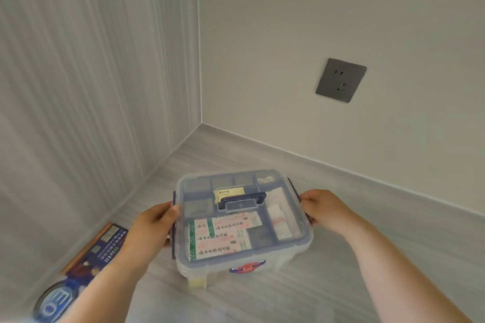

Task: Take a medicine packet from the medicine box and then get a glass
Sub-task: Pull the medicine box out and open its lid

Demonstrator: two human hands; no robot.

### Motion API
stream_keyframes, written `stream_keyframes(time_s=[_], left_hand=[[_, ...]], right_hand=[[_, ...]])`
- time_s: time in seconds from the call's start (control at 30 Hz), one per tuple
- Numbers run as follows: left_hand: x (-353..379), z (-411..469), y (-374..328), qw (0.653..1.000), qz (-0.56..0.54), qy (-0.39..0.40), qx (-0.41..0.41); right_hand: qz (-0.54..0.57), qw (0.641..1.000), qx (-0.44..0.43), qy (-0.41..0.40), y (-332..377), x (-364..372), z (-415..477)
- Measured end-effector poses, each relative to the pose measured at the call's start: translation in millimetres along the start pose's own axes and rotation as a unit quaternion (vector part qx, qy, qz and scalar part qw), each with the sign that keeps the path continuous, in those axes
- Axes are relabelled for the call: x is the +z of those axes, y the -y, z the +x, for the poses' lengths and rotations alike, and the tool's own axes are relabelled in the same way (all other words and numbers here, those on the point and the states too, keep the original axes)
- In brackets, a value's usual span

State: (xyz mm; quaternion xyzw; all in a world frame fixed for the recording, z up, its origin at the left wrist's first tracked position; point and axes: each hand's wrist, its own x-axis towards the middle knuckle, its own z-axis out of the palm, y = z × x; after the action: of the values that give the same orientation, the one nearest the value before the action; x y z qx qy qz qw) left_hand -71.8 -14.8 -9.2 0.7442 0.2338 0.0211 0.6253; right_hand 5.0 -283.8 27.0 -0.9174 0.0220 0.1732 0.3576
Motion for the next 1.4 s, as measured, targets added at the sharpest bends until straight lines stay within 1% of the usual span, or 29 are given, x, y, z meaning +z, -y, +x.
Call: stream_keyframes(time_s=[0.07,0.13,0.23,0.3,0.4,0.47,0.53,0.57,0.67,0.73,0.77,0.8,0.83,0.9,0.93,0.97,1.0,1.03,1.07,1.1,1.13,1.17,1.2,1.27,1.3,1.33,1.4], left_hand=[[-2.5,0.3,-2.2,1.000,0.005,0.017,-0.008],[-2.1,2.4,-5.2,0.999,0.039,0.018,-0.008],[2.4,5.2,-10.2,0.988,0.153,-0.012,0.024],[6.4,4.4,-12.6,0.970,0.237,-0.040,0.047],[11.6,3.5,-14.6,0.955,0.283,-0.075,0.054],[13.5,3.2,-14.3,0.951,0.293,-0.084,0.057],[13.8,-0.5,-11.9,0.960,0.265,-0.084,0.031],[13.1,-3.3,-9.6,0.966,0.244,-0.084,0.018],[13.5,-9.1,-2.6,0.985,0.144,-0.093,-0.007],[10.9,-9.9,0.4,0.993,-0.014,-0.074,-0.088],[8.5,-10.9,4.1,0.988,-0.080,-0.047,-0.124],[5.3,-12.1,8.5,0.982,-0.120,-0.008,-0.144],[3.1,-13.0,14.3,0.979,-0.132,0.031,-0.151],[-0.9,-13.2,24.9,0.977,-0.132,0.059,-0.155],[-1.0,-12.9,27.5,0.977,-0.132,0.055,-0.159],[-0.9,-12.1,28.5,0.981,-0.117,0.034,-0.150],[-0.3,-10.3,27.8,0.985,-0.101,0.001,-0.136],[-0.2,-9.3,26.6,0.990,-0.075,-0.035,-0.112],[-0.5,-9.9,24.8,0.994,-0.048,-0.058,-0.075],[-0.6,-12.4,22.4,0.997,-0.030,-0.070,-0.031],[-0.3,-16.9,18.1,0.998,-0.019,-0.065,0.004],[1.1,-21.1,14.1,0.998,-0.016,-0.048,0.031],[3.2,-24.7,10.2,0.998,-0.015,-0.023,0.050],[9.7,-29.2,6.1,0.997,-0.012,0.012,0.074],[12.4,-30.3,6.4,0.996,-0.010,0.020,0.083],[14.8,-32.0,6.7,0.996,-0.008,0.025,0.089],[17.2,-34.8,8.8,0.994,-0.025,0.039,0.095]], right_hand=[[0.024,1.000,-0.006,0.006,4.3,-2.7,-1.4],[-0.002,1.000,-0.008,0.007,4.7,-2.2,-0.5],[-0.100,0.994,-0.029,-0.017,5.8,0.5,0.1],[-0.116,0.992,-0.036,-0.024,4.8,2.7,-0.5],[-0.137,0.989,-0.037,-0.040,3.4,7.1,0.0],[-0.143,0.987,-0.040,-0.056,-0.5,9.7,-1.3],[-0.132,0.989,-0.035,-0.064,-10.5,10.7,-5.8],[-0.102,0.993,-0.028,-0.062,-17.0,10.7,-10.0],[0.051,0.997,-0.008,-0.056,-32.2,10.8,-20.5],[0.182,0.982,0.020,-0.052,-39.3,13.4,-21.4],[0.242,0.969,0.039,-0.044,-42.4,14.9,-21.3],[0.291,0.955,0.059,-0.030,-46.0,17.1,-21.5],[0.329,0.941,0.079,-0.011,-49.6,19.6,-21.9],[0.363,0.925,0.110,0.018,-55.5,23.1,-22.4],[0.359,0.925,0.121,0.024,-56.7,24.6,-22.2],[0.346,0.930,0.125,0.019,-56.7,25.6,-21.1],[0.327,0.937,0.120,-0.005,-55.9,26.0,-18.7],[0.305,0.945,0.107,-0.055,-54.8,25.8,-16.1],[0.279,0.949,0.081,-0.124,-52.4,23.9,-14.9],[0.245,0.951,0.037,-0.185,-46.7,20.8,-16.3],[0.208,0.954,-0.019,-0.216,-38.9,18.5,-20.7],[0.168,0.958,-0.086,-0.216,-29.9,17.2,-26.5],[0.116,0.961,-0.157,-0.197,-19.7,17.5,-32.6],[-0.019,0.952,-0.274,-0.137,-2.3,24.7,-38.6],[-0.076,0.942,-0.310,-0.109,3.7,30.9,-38.4],[-0.114,0.934,-0.328,-0.088,8.9,37.5,-37.1],[-0.137,0.930,-0.334,-0.075,16.8,47.1,-32.7]])
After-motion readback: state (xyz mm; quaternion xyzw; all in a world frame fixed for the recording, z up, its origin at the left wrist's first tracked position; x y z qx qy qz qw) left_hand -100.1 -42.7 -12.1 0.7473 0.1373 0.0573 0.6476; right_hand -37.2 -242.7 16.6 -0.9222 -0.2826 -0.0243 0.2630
